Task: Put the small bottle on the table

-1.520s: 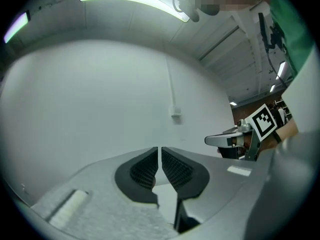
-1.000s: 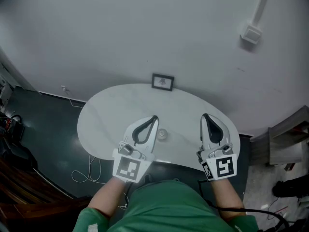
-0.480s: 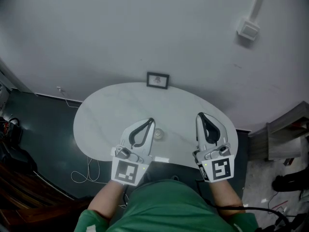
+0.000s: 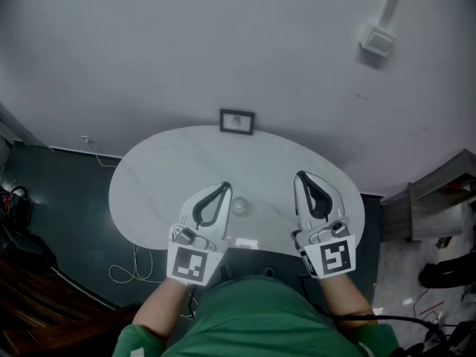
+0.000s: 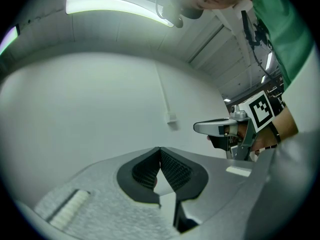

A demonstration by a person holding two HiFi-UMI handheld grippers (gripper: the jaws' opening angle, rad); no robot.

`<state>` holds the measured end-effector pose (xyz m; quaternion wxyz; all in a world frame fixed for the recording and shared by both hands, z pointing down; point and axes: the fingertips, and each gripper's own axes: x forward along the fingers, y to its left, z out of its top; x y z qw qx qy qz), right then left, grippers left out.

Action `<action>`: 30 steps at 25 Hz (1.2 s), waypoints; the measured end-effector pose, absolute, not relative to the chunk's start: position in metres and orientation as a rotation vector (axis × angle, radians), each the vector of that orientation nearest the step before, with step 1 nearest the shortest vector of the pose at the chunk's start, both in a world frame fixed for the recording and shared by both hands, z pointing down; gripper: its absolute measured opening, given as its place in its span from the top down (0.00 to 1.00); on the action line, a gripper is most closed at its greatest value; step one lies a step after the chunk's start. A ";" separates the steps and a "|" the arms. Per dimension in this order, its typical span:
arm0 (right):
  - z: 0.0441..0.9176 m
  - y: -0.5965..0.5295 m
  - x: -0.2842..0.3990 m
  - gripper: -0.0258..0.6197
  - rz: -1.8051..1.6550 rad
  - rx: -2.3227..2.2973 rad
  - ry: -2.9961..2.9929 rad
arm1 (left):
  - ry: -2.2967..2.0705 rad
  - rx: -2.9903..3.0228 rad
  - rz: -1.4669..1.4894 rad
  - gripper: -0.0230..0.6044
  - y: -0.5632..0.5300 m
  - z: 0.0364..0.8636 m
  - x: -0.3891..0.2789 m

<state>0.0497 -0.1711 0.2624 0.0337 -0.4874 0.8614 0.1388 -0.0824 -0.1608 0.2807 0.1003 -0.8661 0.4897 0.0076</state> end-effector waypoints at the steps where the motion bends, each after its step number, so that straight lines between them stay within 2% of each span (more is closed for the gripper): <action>1: 0.263 -0.172 0.049 0.96 0.426 -1.500 2.652 | 1.449 -2.564 0.024 0.95 -0.162 0.281 -0.082; 30: 0.272 -0.168 0.051 0.96 0.372 -1.521 2.656 | 1.465 -2.570 0.008 0.95 -0.158 0.290 -0.091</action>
